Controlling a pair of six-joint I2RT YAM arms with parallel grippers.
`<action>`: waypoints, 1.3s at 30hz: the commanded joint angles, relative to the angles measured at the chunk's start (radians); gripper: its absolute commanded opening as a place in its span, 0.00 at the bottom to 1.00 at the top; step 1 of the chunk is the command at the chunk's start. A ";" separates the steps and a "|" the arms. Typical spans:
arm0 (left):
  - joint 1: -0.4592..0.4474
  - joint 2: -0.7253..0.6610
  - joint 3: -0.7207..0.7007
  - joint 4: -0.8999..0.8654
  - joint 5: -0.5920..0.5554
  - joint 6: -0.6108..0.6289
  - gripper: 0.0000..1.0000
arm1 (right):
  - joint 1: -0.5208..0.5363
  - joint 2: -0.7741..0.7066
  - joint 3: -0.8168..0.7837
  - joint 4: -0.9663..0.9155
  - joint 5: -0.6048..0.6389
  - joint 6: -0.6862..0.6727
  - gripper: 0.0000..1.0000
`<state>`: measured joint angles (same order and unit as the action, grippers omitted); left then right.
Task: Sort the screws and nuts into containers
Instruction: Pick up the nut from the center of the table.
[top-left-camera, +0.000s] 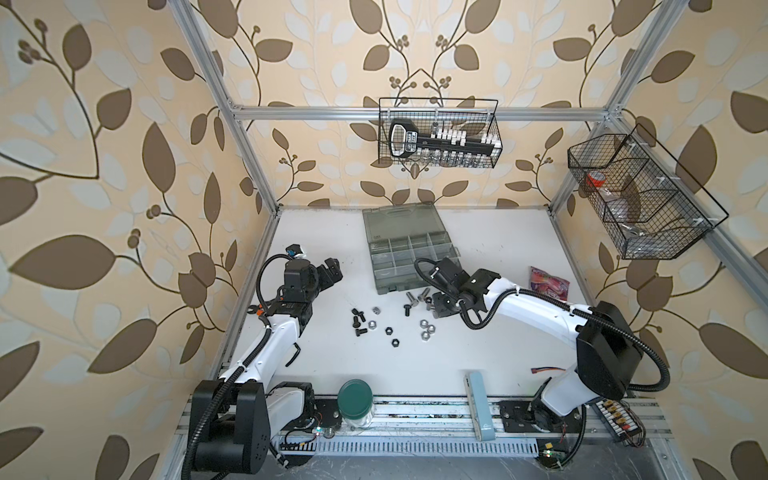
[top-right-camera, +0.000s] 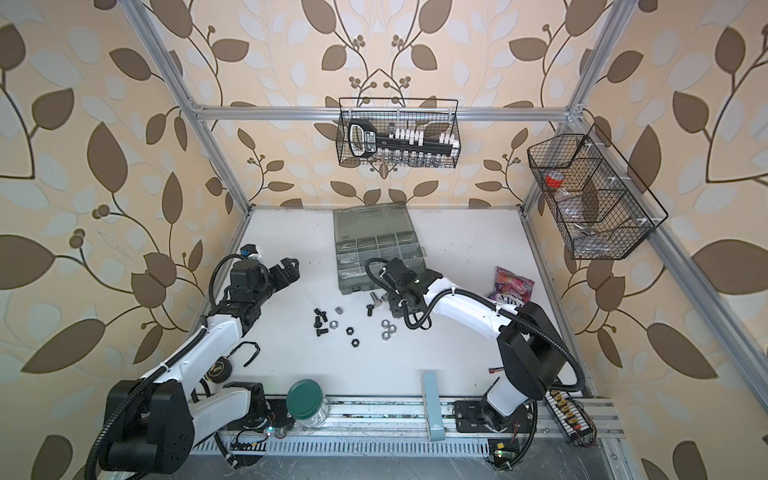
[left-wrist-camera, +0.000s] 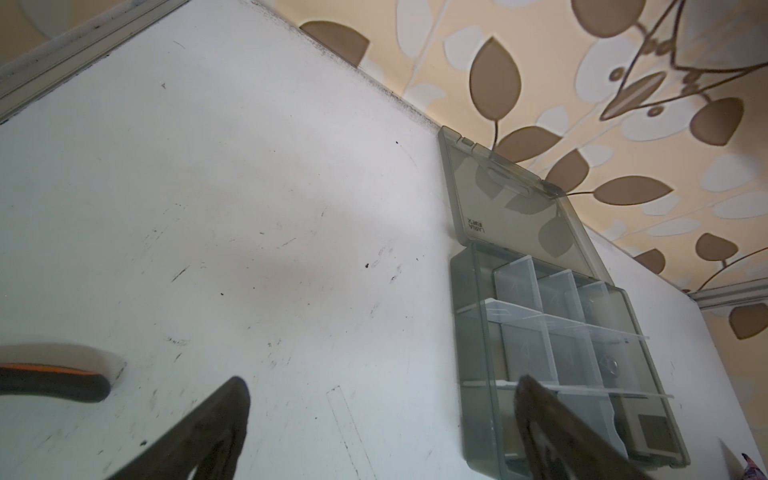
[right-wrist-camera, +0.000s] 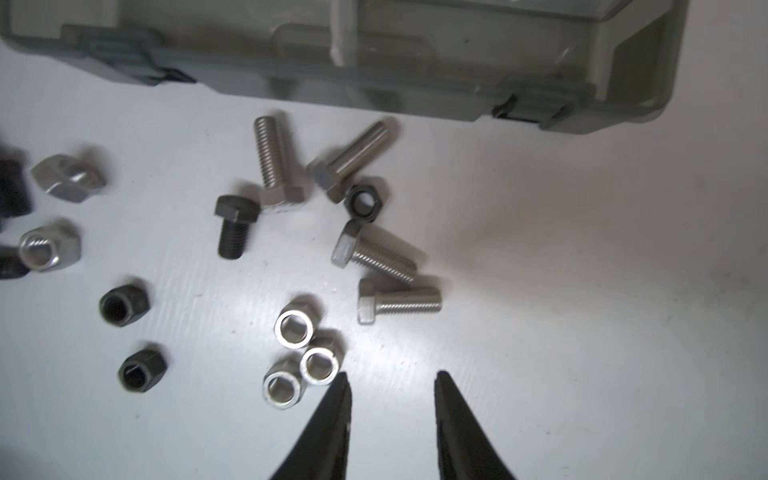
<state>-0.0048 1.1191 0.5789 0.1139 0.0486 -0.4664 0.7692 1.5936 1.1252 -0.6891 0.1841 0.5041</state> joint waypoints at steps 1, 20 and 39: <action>0.009 -0.022 0.017 0.015 -0.008 -0.017 0.99 | 0.032 0.005 -0.038 0.016 -0.042 0.074 0.36; 0.009 0.007 0.015 0.020 -0.008 -0.014 0.99 | 0.065 0.162 -0.045 0.074 -0.090 0.070 0.38; 0.008 0.009 0.015 0.020 -0.009 -0.011 0.99 | 0.067 0.182 -0.051 0.092 -0.122 0.072 0.38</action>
<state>-0.0048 1.1282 0.5789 0.1150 0.0486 -0.4759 0.8295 1.7752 1.0779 -0.5831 0.0731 0.5648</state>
